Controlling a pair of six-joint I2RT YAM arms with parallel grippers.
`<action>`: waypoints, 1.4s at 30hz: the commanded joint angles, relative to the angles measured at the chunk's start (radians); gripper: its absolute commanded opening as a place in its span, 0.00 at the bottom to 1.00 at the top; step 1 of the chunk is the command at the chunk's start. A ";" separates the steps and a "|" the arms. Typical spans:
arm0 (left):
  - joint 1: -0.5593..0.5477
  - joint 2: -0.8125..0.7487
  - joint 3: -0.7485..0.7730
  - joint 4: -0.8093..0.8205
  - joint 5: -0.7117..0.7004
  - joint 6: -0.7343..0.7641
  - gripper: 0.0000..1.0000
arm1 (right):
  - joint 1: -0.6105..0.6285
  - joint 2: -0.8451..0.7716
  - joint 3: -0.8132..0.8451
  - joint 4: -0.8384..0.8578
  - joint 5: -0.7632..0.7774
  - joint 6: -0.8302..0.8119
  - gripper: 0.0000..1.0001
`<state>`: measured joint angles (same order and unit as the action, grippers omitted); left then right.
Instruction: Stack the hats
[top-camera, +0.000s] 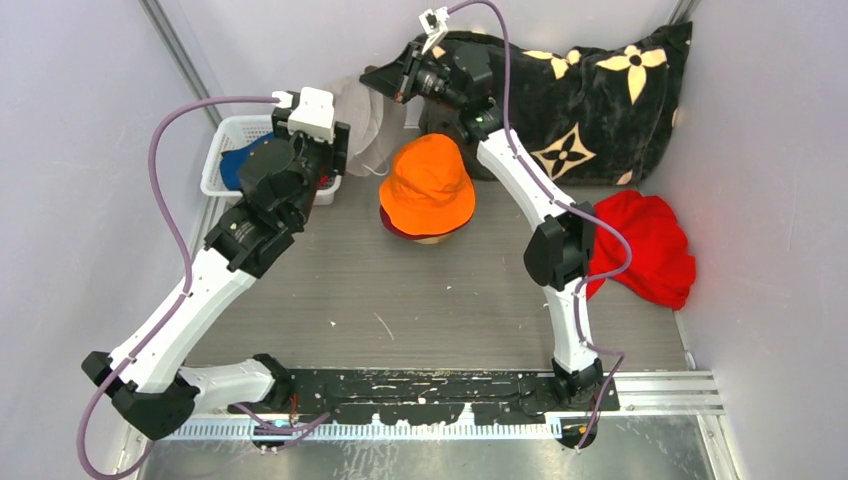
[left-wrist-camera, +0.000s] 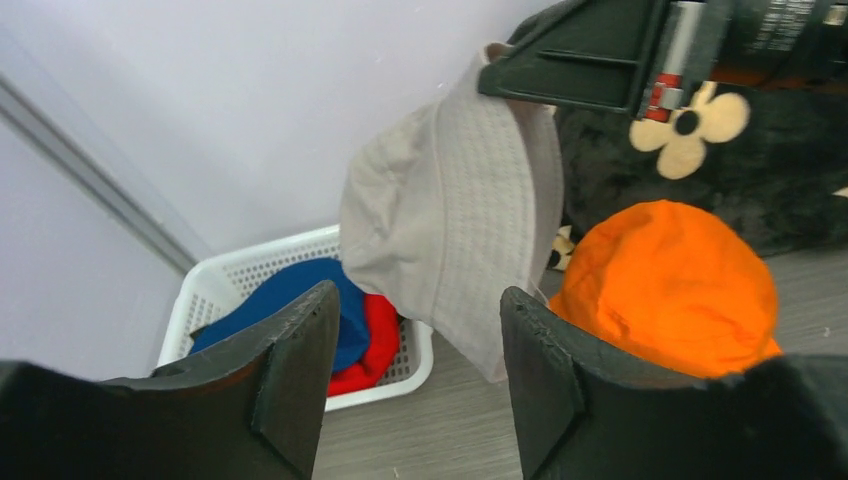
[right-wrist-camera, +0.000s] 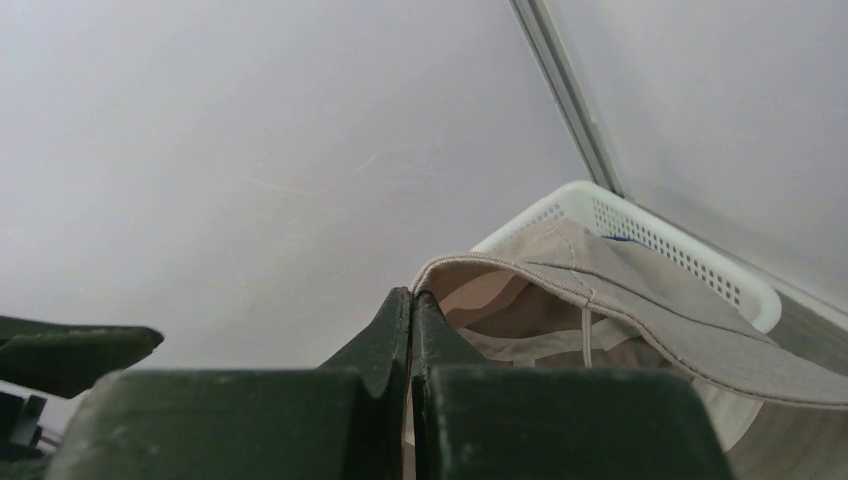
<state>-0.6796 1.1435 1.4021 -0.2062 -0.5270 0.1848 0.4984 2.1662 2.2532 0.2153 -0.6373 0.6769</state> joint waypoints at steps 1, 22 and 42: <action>0.071 0.021 0.048 -0.026 -0.011 -0.090 0.62 | 0.008 -0.063 -0.010 0.091 -0.033 0.007 0.01; 0.130 0.172 0.075 -0.042 0.101 -0.218 0.62 | -0.134 -0.582 -0.716 0.036 0.042 -0.143 0.01; 0.130 0.241 0.091 -0.019 0.104 -0.202 0.62 | -0.327 -0.730 -1.126 0.037 0.097 -0.130 0.01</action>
<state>-0.5541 1.3811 1.4528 -0.2813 -0.4290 -0.0185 0.2039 1.4979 1.1336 0.2012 -0.5594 0.5514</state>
